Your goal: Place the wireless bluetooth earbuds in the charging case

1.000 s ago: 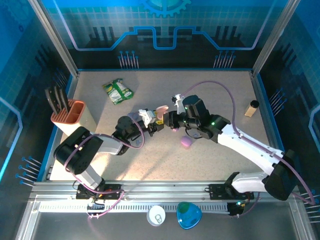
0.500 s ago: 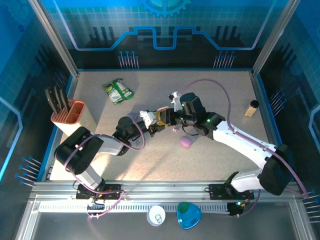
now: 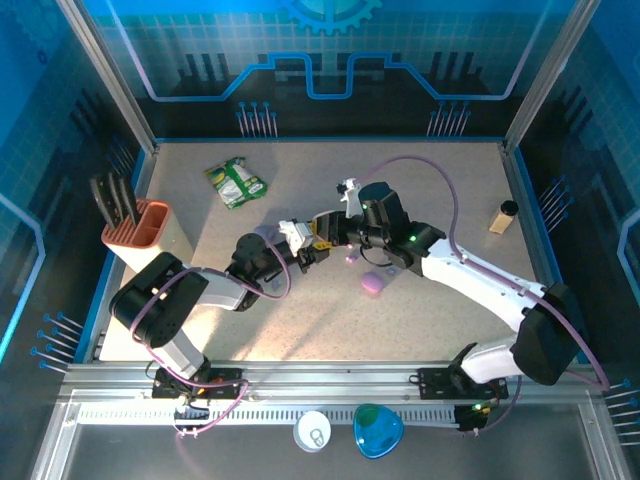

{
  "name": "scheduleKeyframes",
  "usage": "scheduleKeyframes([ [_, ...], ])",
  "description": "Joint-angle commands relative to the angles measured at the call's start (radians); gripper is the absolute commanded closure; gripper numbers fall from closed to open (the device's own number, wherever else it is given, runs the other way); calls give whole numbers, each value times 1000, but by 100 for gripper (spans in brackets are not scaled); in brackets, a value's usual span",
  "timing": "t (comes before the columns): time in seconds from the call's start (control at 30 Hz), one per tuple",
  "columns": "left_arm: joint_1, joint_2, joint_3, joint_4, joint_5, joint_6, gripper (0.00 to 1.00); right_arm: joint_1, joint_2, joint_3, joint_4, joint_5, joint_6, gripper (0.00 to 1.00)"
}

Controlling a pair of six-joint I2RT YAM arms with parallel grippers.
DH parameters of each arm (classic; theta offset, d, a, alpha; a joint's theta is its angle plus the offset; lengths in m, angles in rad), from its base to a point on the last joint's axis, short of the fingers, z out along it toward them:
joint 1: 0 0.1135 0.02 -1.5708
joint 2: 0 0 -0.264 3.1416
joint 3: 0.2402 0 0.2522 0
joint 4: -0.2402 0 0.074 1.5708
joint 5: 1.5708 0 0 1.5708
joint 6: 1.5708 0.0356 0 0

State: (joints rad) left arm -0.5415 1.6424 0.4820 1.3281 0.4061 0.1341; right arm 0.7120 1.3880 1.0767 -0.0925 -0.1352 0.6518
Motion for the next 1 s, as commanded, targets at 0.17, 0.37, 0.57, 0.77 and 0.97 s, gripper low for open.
scheduleKeyframes([
  [0.17, -12, -27, 34, 18, -65, -50, 71, -11, 7, -48, 15, 28, 31, 76],
  [0.37, -11, -39, 54, -11, -94, -73, 70, -11, 13, -63, 22, 44, 43, 75],
  [0.57, -11, -47, 59, -30, -123, -80, 70, -13, 5, -78, 14, 74, 52, 74],
  [0.77, -13, -49, 61, -38, -117, -78, 70, -16, 3, -81, -1, 92, 54, 70],
  [0.97, -18, -56, 64, -56, -108, -59, 70, -16, 10, -67, 5, 65, 51, 66],
])
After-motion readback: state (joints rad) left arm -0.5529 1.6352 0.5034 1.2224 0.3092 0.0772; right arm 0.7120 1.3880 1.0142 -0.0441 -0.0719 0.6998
